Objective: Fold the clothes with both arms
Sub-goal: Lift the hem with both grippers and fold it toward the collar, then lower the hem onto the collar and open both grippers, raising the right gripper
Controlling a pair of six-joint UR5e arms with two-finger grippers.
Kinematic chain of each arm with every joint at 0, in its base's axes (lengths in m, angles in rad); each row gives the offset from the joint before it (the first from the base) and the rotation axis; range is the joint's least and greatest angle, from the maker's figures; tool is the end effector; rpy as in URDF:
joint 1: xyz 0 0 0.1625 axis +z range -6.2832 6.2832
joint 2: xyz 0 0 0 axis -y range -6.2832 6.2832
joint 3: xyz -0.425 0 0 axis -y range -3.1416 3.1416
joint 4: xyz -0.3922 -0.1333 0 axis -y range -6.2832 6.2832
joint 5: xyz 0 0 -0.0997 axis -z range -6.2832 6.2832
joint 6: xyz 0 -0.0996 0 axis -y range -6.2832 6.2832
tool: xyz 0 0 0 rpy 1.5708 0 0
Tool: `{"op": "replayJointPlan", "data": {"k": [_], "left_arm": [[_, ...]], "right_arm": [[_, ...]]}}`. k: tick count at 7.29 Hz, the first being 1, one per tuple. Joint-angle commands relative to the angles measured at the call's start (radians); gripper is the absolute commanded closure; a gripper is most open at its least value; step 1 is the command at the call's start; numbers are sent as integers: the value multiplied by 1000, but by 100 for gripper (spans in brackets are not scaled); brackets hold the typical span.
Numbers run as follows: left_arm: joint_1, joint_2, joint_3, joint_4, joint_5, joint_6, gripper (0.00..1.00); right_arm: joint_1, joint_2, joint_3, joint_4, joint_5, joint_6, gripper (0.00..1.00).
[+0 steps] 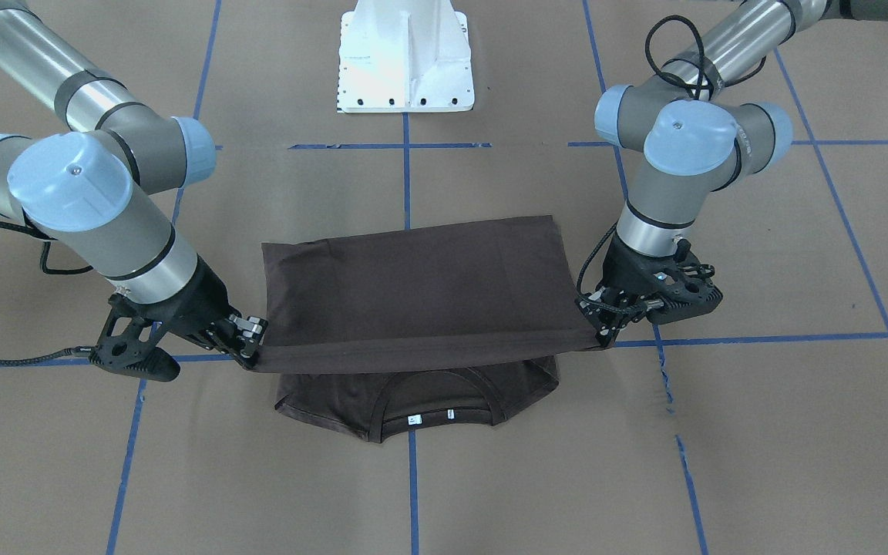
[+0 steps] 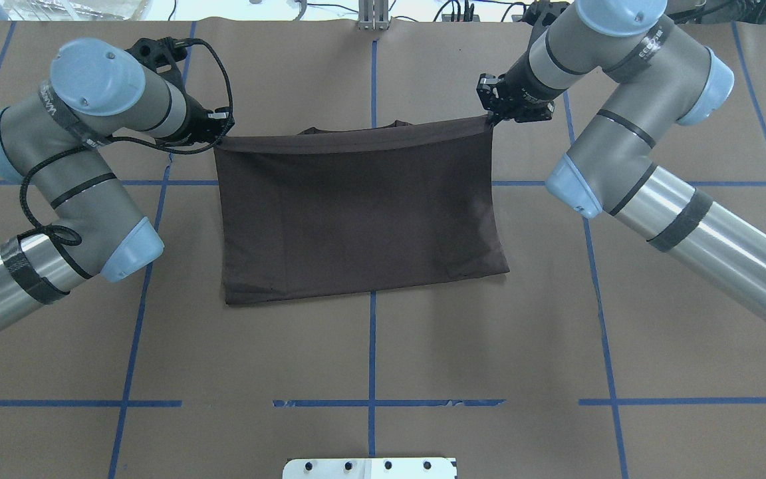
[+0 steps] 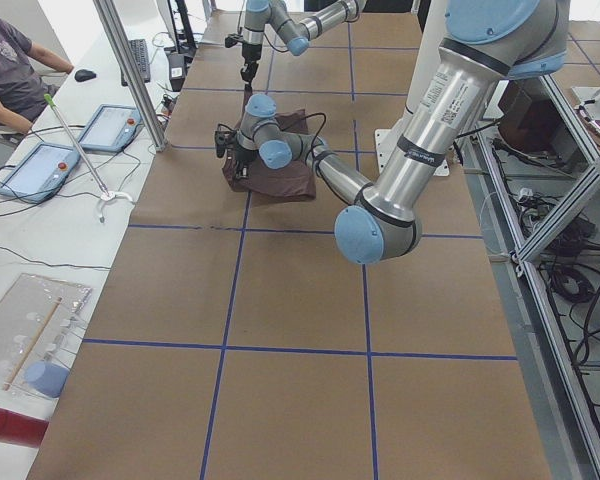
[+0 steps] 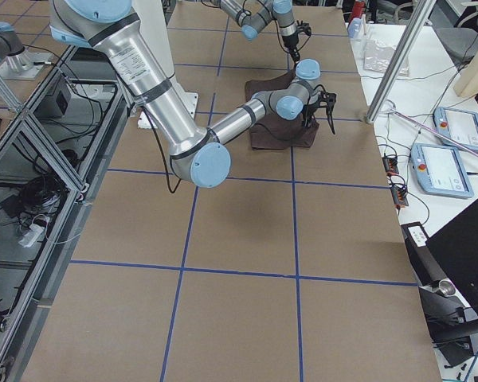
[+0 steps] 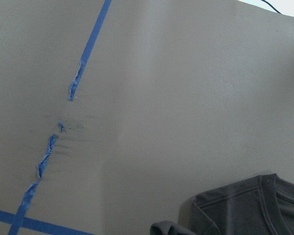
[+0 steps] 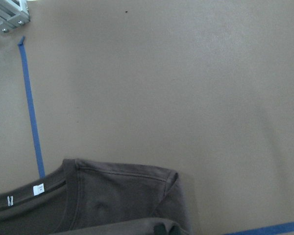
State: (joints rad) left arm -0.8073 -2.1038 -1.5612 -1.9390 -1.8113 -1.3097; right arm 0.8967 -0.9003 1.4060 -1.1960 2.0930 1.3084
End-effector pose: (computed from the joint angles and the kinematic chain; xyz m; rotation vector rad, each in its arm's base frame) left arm 0.4004 -0.5768 0.3157 0.2604 0.8838 -0.4002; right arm -0.3949 -0.6282 0.2836 0.0630 -0.9898 0.3521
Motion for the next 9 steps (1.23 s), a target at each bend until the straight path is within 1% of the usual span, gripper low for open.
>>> {"op": "replayJointPlan", "data": {"k": [1,2,3,4,5,6,7,8,9], "left_arm": [[2,-4,10,-1,1,-3,100],[6,-15,10,-1,1,-6,100],[10,-25,10,-3,0,-8,93],[13,-27,12,-8,0,-9,65],[16,-27,15,-21,1,-17,57],[16,-27,26,-24,1,-16,31],[16,-28,32,-25,1,-14,13],[16,-30,32,-25,1,-14,1],[16,-31,30,-25,0,-14,1]], "right_arm": [[10,52,-112,66,-17,0,100],[8,53,-136,114,-18,2,100],[7,53,-134,121,-16,2,100],[4,55,-133,122,-11,3,100],[2,52,-127,122,-10,3,100],[-5,47,-127,122,-10,0,66],[-18,44,-125,124,-16,-6,1],[-19,43,-125,124,-16,-8,0],[-19,41,-122,134,-13,0,0]]}}
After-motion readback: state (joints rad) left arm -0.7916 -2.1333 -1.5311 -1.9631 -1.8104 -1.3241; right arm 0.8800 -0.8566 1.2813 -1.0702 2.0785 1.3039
